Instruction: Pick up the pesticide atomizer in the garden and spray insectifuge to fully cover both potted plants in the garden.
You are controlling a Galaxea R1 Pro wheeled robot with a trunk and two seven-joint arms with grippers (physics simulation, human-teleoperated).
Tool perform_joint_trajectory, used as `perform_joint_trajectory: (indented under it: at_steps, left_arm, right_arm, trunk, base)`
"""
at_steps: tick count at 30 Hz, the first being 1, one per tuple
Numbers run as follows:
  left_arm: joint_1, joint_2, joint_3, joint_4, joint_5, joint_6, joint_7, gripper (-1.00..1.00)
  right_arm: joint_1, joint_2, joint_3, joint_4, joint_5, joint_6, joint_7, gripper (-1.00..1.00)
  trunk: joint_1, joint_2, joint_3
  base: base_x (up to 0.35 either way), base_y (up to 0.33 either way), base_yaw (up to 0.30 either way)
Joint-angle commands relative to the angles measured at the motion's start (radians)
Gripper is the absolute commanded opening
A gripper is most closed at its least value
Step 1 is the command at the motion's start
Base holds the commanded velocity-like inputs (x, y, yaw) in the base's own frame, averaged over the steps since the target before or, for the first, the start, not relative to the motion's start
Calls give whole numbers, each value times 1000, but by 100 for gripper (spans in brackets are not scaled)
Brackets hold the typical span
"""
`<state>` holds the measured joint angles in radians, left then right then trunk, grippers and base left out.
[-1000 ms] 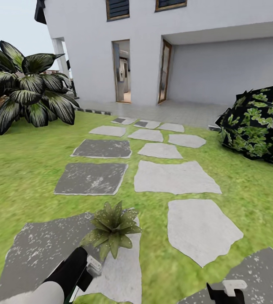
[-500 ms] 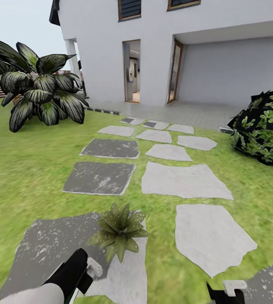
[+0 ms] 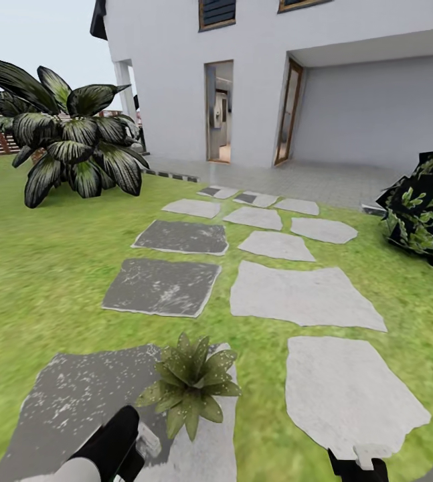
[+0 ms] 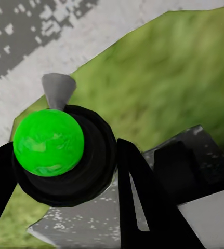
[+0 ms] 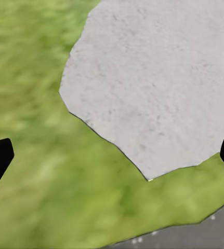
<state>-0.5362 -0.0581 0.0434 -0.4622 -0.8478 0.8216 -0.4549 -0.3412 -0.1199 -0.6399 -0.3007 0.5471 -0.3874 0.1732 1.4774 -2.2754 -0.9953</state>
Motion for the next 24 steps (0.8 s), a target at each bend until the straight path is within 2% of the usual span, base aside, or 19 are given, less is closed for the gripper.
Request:
perform_joint_trajectory:
  at_steps: [1,9,18,24]
  left_arm:
    - [0,-1,4,0,-15,2,-8,-100]
    - [2,-4,6,3,-22,-1,-8,-100]
    - [2,-2,5,2,-22,0,-8,-100]
    - [3,1,7,-1,-21,2,-8,-100]
  right_arm:
    - [-1,0,-9,0,4,-4,8,100]
    - [-1,0,-9,0,4,-4,8,100]
    - [-1,0,-8,0,4,-4,8,100]
    - [-1,0,-8,1,4,-4,8,100]
  trunk:
    - [0,0,-1]
    - [0,0,-1]
    - [0,0,-1]
    - [0,0,-1]
  base:
    - [2,-1,20]
    - [13,-7,3]
    - [86,-212,0]
    - [3,-52,0]
